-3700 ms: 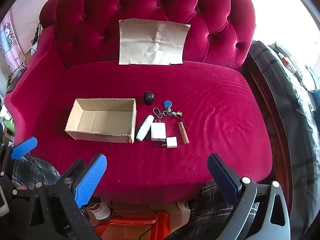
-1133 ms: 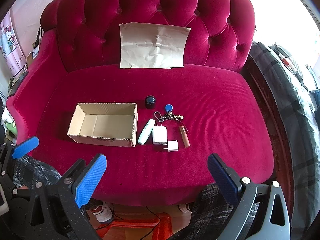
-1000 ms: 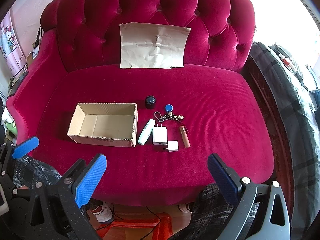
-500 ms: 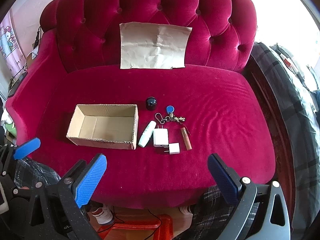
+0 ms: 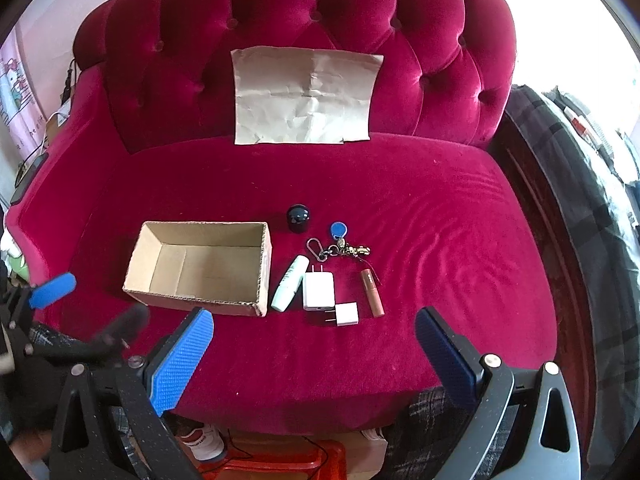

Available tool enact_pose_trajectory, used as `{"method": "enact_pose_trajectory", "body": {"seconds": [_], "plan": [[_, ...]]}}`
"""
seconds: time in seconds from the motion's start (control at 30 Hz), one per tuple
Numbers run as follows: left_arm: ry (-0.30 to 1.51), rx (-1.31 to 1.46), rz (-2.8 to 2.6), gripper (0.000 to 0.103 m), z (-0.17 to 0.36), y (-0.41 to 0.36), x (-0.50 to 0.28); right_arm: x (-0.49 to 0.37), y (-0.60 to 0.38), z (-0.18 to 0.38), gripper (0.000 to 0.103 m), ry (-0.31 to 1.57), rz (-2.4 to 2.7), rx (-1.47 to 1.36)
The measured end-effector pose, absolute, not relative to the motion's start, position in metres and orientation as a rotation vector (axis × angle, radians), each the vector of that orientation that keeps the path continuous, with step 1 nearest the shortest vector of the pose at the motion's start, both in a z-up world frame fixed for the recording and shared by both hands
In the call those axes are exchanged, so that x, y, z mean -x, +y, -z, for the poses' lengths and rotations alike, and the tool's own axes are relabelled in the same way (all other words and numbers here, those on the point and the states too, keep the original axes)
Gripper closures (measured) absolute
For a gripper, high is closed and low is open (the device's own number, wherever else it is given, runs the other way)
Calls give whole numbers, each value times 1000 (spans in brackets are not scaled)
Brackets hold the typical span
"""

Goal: Organize rigid objects
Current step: 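Grasp the cardboard box wall with the left tool while moving the right tool toward the items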

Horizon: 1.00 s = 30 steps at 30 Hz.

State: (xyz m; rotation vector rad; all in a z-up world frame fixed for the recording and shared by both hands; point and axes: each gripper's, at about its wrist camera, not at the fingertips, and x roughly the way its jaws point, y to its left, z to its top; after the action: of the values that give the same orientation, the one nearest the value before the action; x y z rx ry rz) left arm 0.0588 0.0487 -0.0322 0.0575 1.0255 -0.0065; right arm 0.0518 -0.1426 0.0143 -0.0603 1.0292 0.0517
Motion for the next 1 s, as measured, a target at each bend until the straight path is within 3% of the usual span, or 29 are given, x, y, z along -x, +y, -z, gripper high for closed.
{"method": "enact_pose_trajectory", "body": {"seconds": [0.43,1.0], "plan": [[1055,-71,-48,0,75,98,-103,-91,-166,17,0,1020,-38,42],[1165,-61,-82,0,159,150,-143,-135,-203,100,0,1088,-5,53]]}}
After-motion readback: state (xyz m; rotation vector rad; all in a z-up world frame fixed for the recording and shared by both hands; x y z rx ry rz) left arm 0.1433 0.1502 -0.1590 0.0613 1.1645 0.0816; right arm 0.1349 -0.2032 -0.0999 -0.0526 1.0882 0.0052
